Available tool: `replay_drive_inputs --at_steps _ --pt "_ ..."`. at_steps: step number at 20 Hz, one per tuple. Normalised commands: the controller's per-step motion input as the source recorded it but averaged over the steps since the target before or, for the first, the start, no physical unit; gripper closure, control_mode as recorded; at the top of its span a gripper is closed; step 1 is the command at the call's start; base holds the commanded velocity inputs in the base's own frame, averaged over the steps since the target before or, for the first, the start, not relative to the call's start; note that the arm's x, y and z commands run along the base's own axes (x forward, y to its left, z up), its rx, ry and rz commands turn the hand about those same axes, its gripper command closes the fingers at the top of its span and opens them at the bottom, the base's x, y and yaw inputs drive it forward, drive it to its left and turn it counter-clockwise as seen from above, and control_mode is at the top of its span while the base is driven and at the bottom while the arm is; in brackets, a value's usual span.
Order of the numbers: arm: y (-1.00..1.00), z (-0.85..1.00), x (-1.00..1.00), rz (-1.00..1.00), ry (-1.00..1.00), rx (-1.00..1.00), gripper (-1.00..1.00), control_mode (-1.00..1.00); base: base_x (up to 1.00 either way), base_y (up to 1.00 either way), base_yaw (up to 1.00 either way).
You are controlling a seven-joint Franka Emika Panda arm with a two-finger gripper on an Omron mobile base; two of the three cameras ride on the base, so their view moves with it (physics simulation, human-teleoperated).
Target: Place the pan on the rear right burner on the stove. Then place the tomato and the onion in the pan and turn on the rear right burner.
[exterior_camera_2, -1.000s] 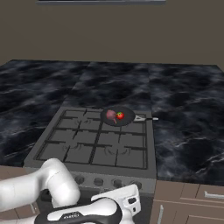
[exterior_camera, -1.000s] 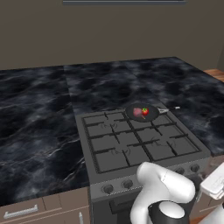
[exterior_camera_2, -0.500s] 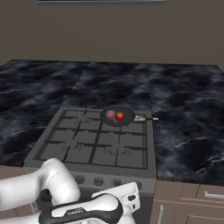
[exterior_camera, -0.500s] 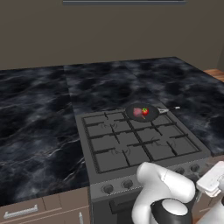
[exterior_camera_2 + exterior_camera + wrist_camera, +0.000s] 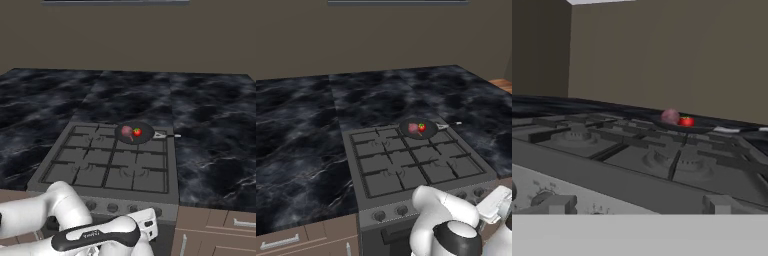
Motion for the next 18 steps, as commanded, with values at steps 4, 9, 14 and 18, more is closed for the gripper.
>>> replay_drive_inputs --at_steps 4,9,14,18 --pt "0.02 -0.28 0.08 0.00 0.07 0.00 -1.00 -1.00 0.00 0.00 0.00" --pt "0.01 -0.14 0.01 0.00 0.01 0.00 -1.00 -1.00 0.00 0.00 0.00" --pt "0.00 -0.04 0.00 0.00 0.00 0.00 -1.00 -1.00 0.00 0.00 0.00" --pt "0.00 0.00 0.00 0.00 0.00 0.00 -1.00 -1.00 0.00 0.00 0.00"
